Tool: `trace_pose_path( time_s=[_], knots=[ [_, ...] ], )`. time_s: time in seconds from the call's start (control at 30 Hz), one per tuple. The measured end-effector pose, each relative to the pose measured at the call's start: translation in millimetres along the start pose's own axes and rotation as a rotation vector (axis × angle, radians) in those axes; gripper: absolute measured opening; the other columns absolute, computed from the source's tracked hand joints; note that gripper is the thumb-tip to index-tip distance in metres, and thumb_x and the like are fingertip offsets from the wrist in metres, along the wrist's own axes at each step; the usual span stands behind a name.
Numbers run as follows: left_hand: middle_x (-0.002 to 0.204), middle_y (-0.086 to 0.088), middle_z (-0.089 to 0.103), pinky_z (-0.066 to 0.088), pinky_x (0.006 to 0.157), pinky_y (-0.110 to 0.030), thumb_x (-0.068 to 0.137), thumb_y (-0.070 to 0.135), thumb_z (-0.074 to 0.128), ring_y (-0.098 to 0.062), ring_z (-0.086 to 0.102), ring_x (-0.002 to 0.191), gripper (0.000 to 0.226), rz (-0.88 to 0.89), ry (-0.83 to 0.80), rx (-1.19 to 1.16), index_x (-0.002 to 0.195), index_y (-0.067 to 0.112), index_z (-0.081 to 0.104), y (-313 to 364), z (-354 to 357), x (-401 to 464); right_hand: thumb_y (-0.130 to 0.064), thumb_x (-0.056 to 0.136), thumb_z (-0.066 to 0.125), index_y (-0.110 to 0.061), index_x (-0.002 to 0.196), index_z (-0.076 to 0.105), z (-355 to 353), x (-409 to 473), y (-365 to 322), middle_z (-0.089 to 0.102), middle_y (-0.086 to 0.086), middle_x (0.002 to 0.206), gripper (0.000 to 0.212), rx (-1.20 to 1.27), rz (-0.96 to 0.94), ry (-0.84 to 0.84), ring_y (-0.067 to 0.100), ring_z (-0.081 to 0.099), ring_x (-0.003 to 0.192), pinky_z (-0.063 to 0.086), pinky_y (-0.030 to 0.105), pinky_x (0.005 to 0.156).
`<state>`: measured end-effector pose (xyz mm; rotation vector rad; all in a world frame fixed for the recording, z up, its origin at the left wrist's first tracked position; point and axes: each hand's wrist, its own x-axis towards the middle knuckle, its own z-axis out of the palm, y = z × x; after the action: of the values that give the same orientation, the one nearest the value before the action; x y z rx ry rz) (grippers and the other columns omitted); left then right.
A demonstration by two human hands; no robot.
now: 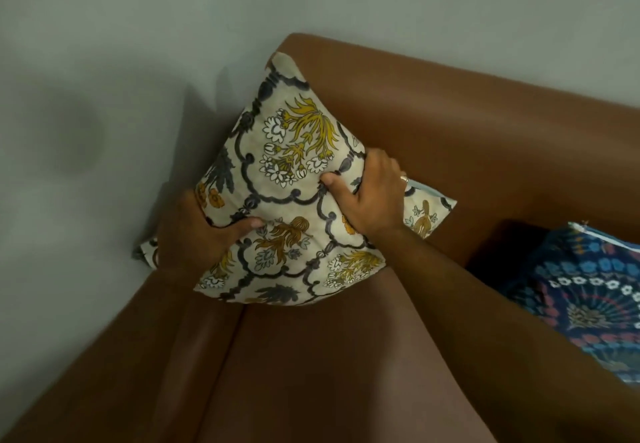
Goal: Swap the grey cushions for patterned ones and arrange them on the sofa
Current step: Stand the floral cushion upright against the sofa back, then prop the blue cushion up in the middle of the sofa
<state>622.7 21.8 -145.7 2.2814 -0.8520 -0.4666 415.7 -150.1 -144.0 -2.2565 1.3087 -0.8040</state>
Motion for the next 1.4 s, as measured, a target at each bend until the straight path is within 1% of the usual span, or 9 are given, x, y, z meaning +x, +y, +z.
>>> trace_pose_path(
  time_s=[0.17, 0.33, 0.57, 0.77, 0.87, 1.0, 1.13, 1.27, 1.4],
  knots=[
    [0.125, 0.0, 0.063, 0.051, 0.091, -0.041, 0.024, 0.102, 0.066, -0.025, 0.062, 0.113, 0.139, -0.061, -0.068, -0.049, 0.133, 0.018, 0.051, 2.0, 4.4, -16.8, -0.079, 0.083, 0.044, -0.007, 0.092, 0.051, -17.4, -26.2, 4.7, 0.055, 0.006, 0.088, 0.073, 0.005, 0.043, 0.017, 0.029, 0.055, 0.083, 0.047, 0.047, 0.071],
    [0.114, 0.011, 0.059, 0.052, 0.09, -0.04, 0.027, 0.102, 0.067, -0.017, 0.061, 0.104, 0.121, -0.085, -0.01, -0.116, 0.122, 0.029, 0.051, -8.4, 23.4, -14.1, -0.085, 0.083, 0.041, -0.012, 0.091, 0.053, -11.9, -9.2, 6.7, 0.058, 0.003, 0.085, 0.075, -0.016, 0.021, 0.112, 0.025, 0.057, 0.079, 0.044, 0.039, 0.065],
    [0.129, -0.014, 0.065, 0.055, 0.096, -0.056, 0.036, 0.106, 0.058, -0.034, 0.064, 0.115, 0.136, -0.01, -0.029, -0.015, 0.132, 0.009, 0.051, -5.5, 4.3, 7.5, -0.075, 0.088, 0.047, -0.007, 0.114, 0.058, -1.7, -5.5, 1.0, 0.062, 0.013, 0.11, 0.074, -0.192, 0.077, 0.003, 0.035, 0.055, 0.103, 0.042, 0.046, 0.085],
    [0.155, -0.029, 0.04, 0.032, 0.117, -0.059, 0.079, 0.081, 0.062, -0.045, 0.036, 0.144, 0.105, 0.229, 0.438, 0.104, 0.147, 0.006, 0.035, 27.9, 22.2, -105.6, -0.07, 0.095, 0.041, -0.012, 0.138, 0.053, -80.1, -49.8, 16.9, 0.055, 0.013, 0.131, 0.074, 0.028, 0.039, 0.134, 0.027, 0.046, 0.124, 0.037, 0.041, 0.103],
    [0.155, -0.027, 0.043, 0.032, 0.118, -0.054, 0.085, 0.071, 0.066, -0.044, 0.038, 0.146, 0.089, 0.511, 0.215, 0.004, 0.146, 0.01, 0.041, 89.6, 81.9, -208.9, -0.063, 0.101, 0.035, -0.005, 0.134, 0.055, -142.4, -116.2, 69.1, 0.057, 0.018, 0.128, 0.069, 0.053, 0.116, 0.295, 0.032, 0.05, 0.122, 0.037, 0.042, 0.104],
    [0.152, -0.023, 0.051, 0.047, 0.104, -0.06, 0.083, 0.066, 0.068, -0.042, 0.05, 0.14, 0.079, 0.81, -0.132, -0.03, 0.141, 0.014, 0.051, 197.2, 154.6, -261.3, -0.068, 0.1, 0.033, 0.004, 0.131, 0.051, -243.5, -219.9, 189.0, 0.057, 0.028, 0.122, 0.08, -0.054, 0.577, 0.532, 0.047, 0.055, 0.113, 0.045, 0.06, 0.097],
    [0.156, -0.028, 0.045, 0.037, 0.112, -0.06, 0.073, 0.073, 0.073, -0.047, 0.041, 0.145, 0.101, 1.091, -0.251, 0.182, 0.143, 0.003, 0.056, 302.9, 228.9, -237.5, -0.069, 0.095, 0.04, 0.001, 0.146, 0.041, -297.7, -248.4, 305.3, 0.051, 0.029, 0.141, 0.087, -0.025, 0.875, 0.433, 0.045, 0.049, 0.132, 0.043, 0.059, 0.106],
    [0.156, -0.017, 0.046, 0.009, 0.122, -0.064, 0.052, 0.1, 0.054, -0.039, 0.038, 0.146, 0.138, 1.02, -0.44, 0.694, 0.155, 0.01, 0.036, 354.3, 311.6, -208.3, -0.062, 0.091, 0.052, -0.022, 0.154, 0.032, -289.5, -226.6, 381.3, 0.052, 0.006, 0.145, 0.078, 0.342, 0.843, 0.281, 0.031, 0.05, 0.136, 0.043, 0.047, 0.11],
    [0.102, -0.005, 0.066, 0.042, 0.091, -0.05, 0.037, 0.112, 0.04, -0.032, 0.064, 0.095, 0.12, 0.828, -0.285, 0.666, 0.109, 0.018, 0.057, 346.4, 337.6, -196.6, -0.077, 0.082, 0.053, -0.03, 0.143, 0.043, -276.2, -207.2, 396.6, 0.059, 0.004, 0.137, 0.078, 0.409, 0.793, 0.331, 0.03, 0.056, 0.128, 0.045, 0.05, 0.108]
  ],
)
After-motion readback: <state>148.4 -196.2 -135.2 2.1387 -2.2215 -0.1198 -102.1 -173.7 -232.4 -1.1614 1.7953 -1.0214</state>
